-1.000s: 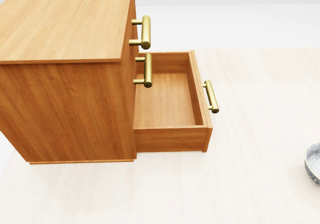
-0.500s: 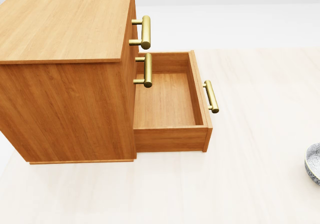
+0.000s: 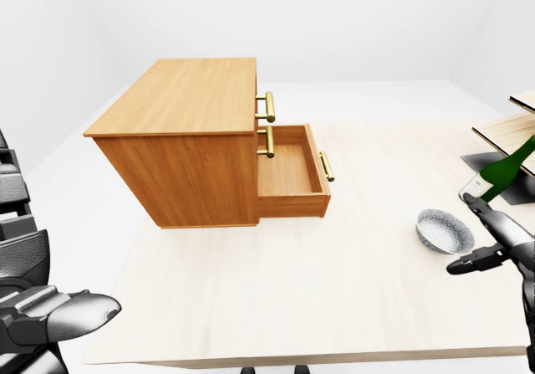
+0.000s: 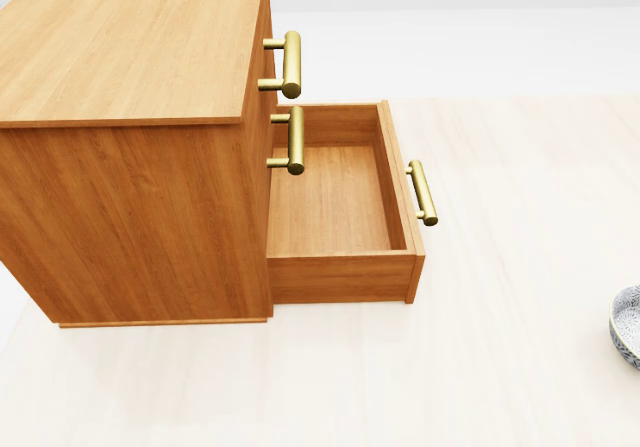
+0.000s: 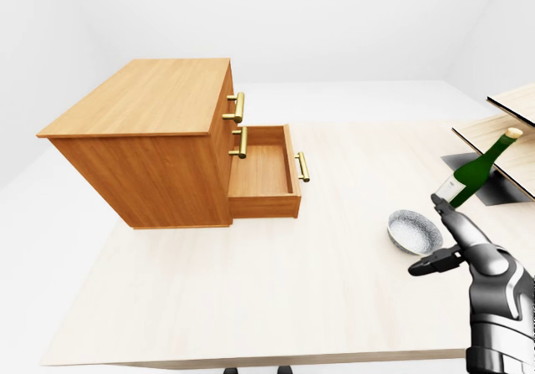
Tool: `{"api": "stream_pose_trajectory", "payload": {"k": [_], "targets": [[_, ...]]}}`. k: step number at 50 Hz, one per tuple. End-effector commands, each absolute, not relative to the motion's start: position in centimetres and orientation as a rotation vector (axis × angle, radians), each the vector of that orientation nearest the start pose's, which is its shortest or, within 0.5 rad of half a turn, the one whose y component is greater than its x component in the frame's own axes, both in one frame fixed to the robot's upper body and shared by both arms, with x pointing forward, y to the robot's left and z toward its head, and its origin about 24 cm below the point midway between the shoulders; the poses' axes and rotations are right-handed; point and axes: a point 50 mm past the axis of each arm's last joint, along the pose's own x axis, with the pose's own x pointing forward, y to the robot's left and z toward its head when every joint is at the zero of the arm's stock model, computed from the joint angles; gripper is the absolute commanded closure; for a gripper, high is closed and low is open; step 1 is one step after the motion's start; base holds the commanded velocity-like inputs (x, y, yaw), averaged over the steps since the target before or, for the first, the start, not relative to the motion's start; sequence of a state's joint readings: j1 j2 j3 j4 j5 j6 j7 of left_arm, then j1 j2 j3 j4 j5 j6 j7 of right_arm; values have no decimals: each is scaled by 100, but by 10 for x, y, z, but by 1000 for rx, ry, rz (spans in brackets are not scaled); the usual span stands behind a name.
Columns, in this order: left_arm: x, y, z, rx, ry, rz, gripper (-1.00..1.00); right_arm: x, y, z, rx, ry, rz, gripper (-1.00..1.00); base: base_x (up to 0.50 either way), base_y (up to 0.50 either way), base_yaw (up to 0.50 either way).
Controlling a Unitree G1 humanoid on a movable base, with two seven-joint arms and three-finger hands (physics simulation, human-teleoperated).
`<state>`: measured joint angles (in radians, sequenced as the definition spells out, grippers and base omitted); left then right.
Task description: Put the bowl on top of the cabinet.
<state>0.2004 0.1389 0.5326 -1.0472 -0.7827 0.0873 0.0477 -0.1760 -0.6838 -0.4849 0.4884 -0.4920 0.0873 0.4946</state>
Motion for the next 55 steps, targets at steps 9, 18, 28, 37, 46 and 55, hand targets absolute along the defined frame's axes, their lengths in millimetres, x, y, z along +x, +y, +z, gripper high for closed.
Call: {"api": "stream_pose_trajectory", "payload": {"k": [9,18,28,37,46,55], "targets": [[127,226,232,-278,-860,104,-100,238,-387,69,-797,570,-143,-100,0,0,0],[127,226,232,-282,-855,102,-100,245,-384,65,-784,572,-134,-100,0,0,0],[127,225,232,-280,-861,103,-100,245,-384,54,-749,599,-143,-100,0,0,0],[127,227,233,-288,-862,104,-100,242,-386,47,-724,622,-150,-100,0,0,0],[128,224,231,-275,-848,98,-100,242,-387,47,-730,629,-150,-100,0,0,0],[127,225,231,-278,-852,101,-100,243,-382,47,-747,619,-131,-100,0,0,0]]}}
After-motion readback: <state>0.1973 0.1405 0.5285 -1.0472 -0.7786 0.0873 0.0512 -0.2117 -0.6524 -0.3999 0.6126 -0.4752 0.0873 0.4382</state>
